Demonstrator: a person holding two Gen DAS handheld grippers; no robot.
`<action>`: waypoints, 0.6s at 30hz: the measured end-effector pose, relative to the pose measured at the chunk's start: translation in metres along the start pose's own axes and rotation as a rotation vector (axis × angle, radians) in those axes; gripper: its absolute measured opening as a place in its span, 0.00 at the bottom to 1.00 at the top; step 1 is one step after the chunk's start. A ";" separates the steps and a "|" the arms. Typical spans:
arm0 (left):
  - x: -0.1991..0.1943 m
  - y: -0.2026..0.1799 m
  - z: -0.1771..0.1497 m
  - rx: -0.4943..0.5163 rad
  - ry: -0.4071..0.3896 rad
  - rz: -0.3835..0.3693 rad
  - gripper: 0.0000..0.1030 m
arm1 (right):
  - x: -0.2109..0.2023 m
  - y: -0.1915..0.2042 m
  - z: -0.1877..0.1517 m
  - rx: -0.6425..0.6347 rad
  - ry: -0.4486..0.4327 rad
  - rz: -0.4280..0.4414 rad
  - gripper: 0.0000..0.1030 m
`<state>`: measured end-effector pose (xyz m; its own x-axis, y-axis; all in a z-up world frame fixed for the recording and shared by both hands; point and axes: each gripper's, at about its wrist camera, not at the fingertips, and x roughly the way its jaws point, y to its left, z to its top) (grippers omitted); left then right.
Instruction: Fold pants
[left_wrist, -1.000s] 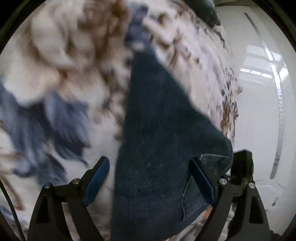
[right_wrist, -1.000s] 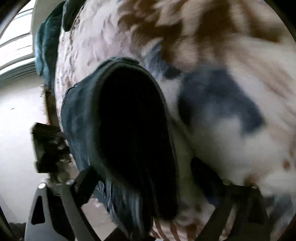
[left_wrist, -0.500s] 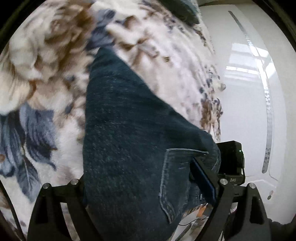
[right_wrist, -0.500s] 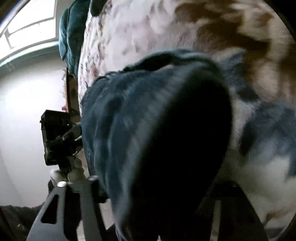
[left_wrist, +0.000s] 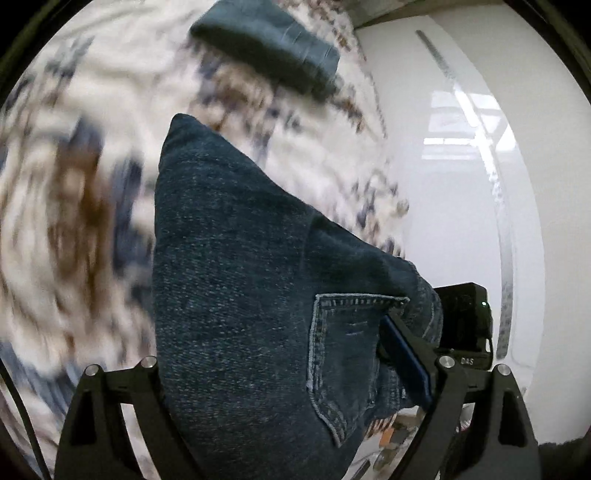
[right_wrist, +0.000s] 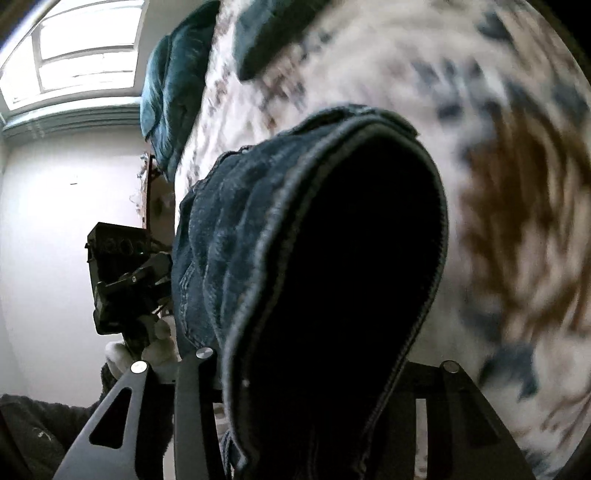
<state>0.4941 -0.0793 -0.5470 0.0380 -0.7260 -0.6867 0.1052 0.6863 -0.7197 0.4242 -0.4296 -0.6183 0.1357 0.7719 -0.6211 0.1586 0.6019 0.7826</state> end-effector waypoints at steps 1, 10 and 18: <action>-0.004 -0.006 0.018 0.014 -0.013 0.000 0.87 | -0.004 0.012 0.018 -0.015 -0.014 -0.004 0.46; -0.020 -0.038 0.212 0.104 -0.140 0.022 0.87 | -0.033 0.078 0.214 -0.139 -0.117 0.016 0.46; 0.014 -0.016 0.363 0.131 -0.156 0.079 0.87 | -0.006 0.110 0.402 -0.204 -0.126 -0.029 0.46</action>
<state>0.8538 -0.1166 -0.5079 0.2037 -0.6754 -0.7088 0.2239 0.7369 -0.6378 0.8340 -0.4510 -0.5450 0.2572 0.7298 -0.6334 -0.0349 0.6621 0.7486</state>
